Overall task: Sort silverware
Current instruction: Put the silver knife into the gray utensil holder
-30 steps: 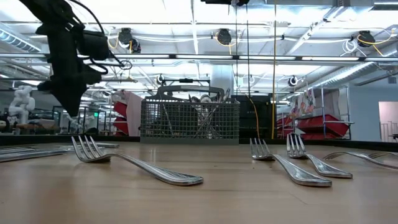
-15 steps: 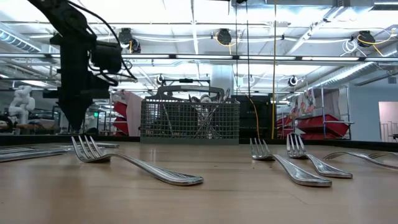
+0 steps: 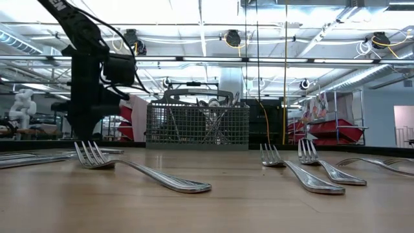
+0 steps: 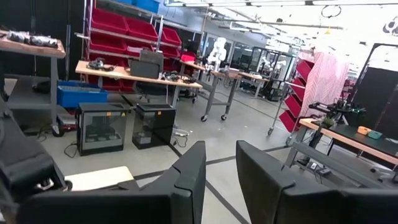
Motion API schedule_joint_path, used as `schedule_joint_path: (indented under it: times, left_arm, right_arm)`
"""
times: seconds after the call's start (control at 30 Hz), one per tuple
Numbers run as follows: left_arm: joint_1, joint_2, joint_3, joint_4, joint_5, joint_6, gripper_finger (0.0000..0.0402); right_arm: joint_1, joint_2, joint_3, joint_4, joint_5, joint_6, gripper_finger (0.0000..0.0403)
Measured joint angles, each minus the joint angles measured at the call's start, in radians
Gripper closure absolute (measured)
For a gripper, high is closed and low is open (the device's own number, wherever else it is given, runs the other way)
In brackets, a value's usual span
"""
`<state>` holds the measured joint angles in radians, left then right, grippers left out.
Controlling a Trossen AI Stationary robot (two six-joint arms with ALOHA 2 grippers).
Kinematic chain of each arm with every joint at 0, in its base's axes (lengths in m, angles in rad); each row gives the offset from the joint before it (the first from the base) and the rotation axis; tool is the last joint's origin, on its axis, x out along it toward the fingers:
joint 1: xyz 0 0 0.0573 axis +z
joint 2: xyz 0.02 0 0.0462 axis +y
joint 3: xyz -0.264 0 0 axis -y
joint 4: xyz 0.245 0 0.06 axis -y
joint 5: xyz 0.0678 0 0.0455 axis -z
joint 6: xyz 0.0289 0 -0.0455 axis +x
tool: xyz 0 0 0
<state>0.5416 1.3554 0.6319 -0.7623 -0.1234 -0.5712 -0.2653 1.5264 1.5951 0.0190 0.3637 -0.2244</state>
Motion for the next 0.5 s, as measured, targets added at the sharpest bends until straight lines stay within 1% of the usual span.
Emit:
schedule_joint_path:
  times: [0.1,0.3,0.4,0.5]
  left_arm:
    - [-0.017,0.019,0.000,0.025,0.011,-0.024,0.0396]
    - [-0.041,0.052,0.000,0.151,0.025,-0.050,0.0396]
    - [-0.045,0.067,0.002,0.235,0.075,-0.057,0.0397]
    - [-0.055,0.087,0.002,0.319,0.117,-0.099,0.0397]
  right_arm:
    - [0.000,-0.017,0.000,-0.006,0.000,-0.010,0.0323]
    - [0.000,-0.054,0.000,-0.021,0.000,-0.031,0.0323]
    - [0.000,-0.070,0.000,-0.043,-0.003,-0.031,0.0323]
    - [0.000,-0.080,0.000,-0.072,-0.003,-0.031,0.0323]
